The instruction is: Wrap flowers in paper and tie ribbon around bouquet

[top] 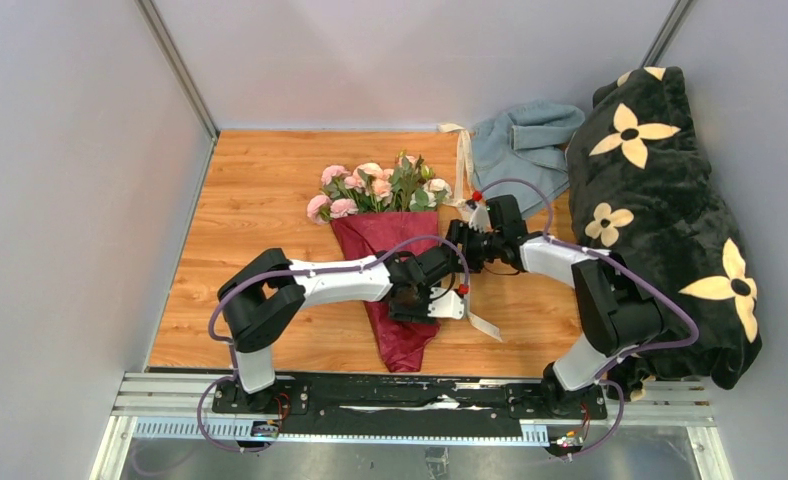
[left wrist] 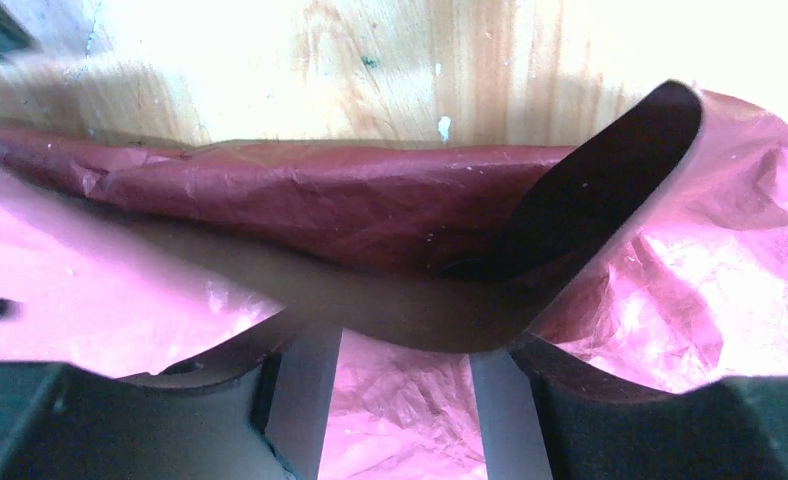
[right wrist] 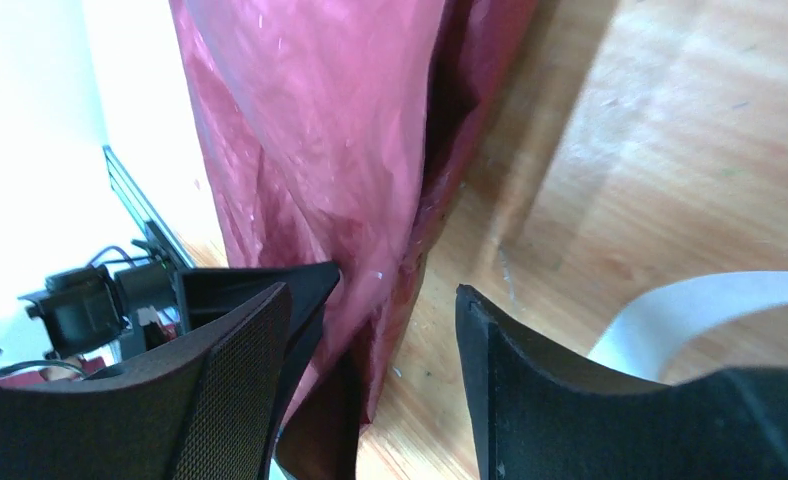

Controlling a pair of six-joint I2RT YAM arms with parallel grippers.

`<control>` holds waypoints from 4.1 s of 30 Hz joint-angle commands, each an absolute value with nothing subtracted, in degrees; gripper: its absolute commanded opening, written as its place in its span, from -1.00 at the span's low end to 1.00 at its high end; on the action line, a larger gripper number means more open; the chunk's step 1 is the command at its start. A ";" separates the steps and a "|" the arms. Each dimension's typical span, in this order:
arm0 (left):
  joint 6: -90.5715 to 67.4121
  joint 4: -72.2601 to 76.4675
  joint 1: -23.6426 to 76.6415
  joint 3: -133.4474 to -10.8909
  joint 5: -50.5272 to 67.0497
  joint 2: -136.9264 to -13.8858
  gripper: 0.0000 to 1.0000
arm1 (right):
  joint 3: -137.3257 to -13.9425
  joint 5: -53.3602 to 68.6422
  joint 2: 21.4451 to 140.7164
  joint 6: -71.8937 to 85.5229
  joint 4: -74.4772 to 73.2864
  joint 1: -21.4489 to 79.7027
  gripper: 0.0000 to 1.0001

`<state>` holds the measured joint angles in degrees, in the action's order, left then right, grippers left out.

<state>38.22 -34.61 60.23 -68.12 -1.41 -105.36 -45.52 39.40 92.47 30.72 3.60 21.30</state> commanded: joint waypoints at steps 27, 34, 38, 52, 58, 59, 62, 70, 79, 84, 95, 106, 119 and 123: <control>39.50 -31.36 61.00 -67.23 2.42 -102.48 0.16 | -53.88 50.98 109.74 33.44 10.85 23.77 -0.99; 38.83 -39.92 61.44 -85.47 16.47 -103.26 0.32 | -65.11 52.90 117.94 25.59 3.94 20.94 -1.00; 40.99 -38.62 64.32 -90.76 16.42 -108.49 0.40 | -72.02 52.66 122.89 20.16 -3.09 20.77 -1.00; 50.31 -30.09 67.50 -91.07 9.14 -122.11 0.47 | -77.53 54.95 127.75 15.20 -7.91 19.71 -1.00; 47.90 -31.81 67.80 -90.37 9.54 -123.56 -0.16 | -76.81 54.50 126.14 14.87 -8.29 19.69 -1.00; 47.51 -33.00 67.97 -90.00 10.16 -123.05 -0.42 | -76.99 54.24 125.65 15.44 -8.46 19.69 -1.00; 45.91 -37.52 68.34 -89.03 13.61 -121.16 -0.97 | -77.73 53.89 124.54 17.74 -8.49 19.76 -1.00; 45.34 -49.57 69.54 -72.07 23.74 -104.82 -1.00 | -75.99 48.52 116.22 24.62 -7.10 20.24 -1.00; 47.21 -51.60 63.54 -44.35 9.03 -84.26 -1.00 | -80.81 44.94 109.21 26.12 -12.78 20.13 -1.00; 54.66 -57.85 47.35 -39.62 7.68 -75.57 -1.00 | -81.05 43.98 106.89 24.96 -15.42 20.13 -1.00; 68.91 -60.03 17.01 -41.73 3.29 -76.06 -1.00 | -83.88 43.31 105.27 25.72 -17.16 20.58 -1.00; 42.63 -47.86 0.18 -69.41 24.63 -88.08 -1.00 | -75.62 43.89 101.13 24.26 -18.50 27.03 -1.00; 21.96 -44.47 0.18 -79.14 41.21 -76.21 -1.00 | -61.99 41.44 102.92 27.76 -8.83 35.10 -1.00; 16.89 -44.48 5.02 -77.35 45.61 -75.78 -1.00 | -61.53 39.93 104.49 27.51 -8.21 36.41 -1.00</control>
<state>24.38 -44.47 0.64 -78.61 38.94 -76.03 -62.76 42.09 102.37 26.96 -9.74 34.52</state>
